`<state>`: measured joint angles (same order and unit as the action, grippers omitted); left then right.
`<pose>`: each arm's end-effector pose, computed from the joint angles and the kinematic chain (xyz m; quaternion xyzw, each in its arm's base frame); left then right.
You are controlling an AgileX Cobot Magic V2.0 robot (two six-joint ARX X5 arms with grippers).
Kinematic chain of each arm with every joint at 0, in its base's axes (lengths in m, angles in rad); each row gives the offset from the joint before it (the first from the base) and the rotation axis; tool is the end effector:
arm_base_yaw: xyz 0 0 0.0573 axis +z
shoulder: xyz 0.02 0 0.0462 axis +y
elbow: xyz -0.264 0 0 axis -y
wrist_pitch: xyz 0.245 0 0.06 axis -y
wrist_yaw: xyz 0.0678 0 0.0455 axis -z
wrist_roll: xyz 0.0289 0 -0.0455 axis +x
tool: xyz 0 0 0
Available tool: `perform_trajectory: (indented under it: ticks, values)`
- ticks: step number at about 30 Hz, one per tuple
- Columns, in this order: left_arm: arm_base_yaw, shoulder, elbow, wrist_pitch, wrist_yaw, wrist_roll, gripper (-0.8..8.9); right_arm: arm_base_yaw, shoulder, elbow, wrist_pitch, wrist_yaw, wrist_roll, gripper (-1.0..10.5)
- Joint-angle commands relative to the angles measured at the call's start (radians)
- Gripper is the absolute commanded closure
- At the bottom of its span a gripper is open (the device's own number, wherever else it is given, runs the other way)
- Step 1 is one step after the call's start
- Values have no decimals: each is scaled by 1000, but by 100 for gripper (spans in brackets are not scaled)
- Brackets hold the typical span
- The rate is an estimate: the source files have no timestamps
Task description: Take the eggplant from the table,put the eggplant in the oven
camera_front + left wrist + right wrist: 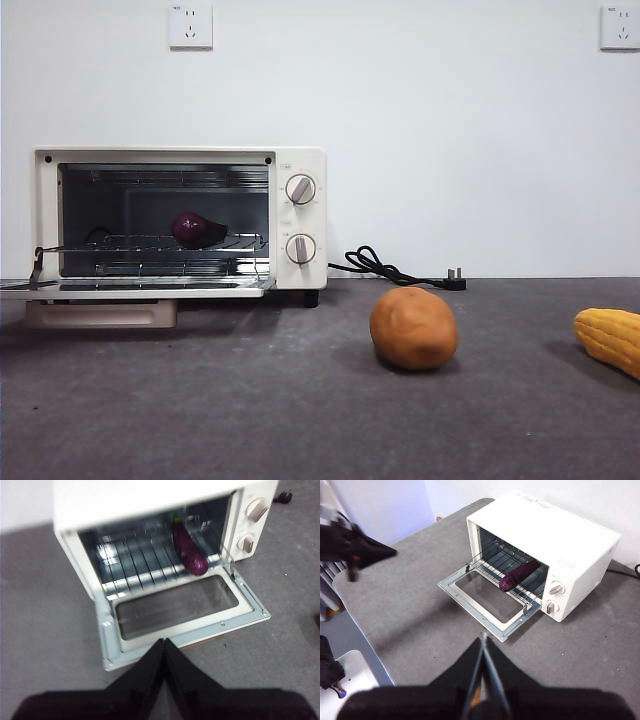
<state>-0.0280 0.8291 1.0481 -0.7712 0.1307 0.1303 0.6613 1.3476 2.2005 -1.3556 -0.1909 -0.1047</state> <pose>0.1497 -0.0080 0.3594 0.0485 0.2667 -0.0938 0.9580 0.1243 0.1037 0.5386 -0.1040 0.2206 0.4124 0.8777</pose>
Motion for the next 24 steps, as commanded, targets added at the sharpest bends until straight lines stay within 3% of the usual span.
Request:
perform_trajectory:
  ticks: [1,4,11,15,24]
  values:
    - [139,43,-56,75,166,-35,822,1,-18,-10,-26,-3,-5,955]
    - [253,95,-95,171,270,-60,822,1,-40,-23,-26,-3,-4,955]
    - [380,310,-99,267,350,-60,822,0,-128,-130,-26,0,-5,955]
    - [423,452,-99,317,430,-61,821,0,-201,-227,-26,6,-4,955]
    - [466,668,-99,417,506,-47,821,0,-317,-374,-26,68,6,955]
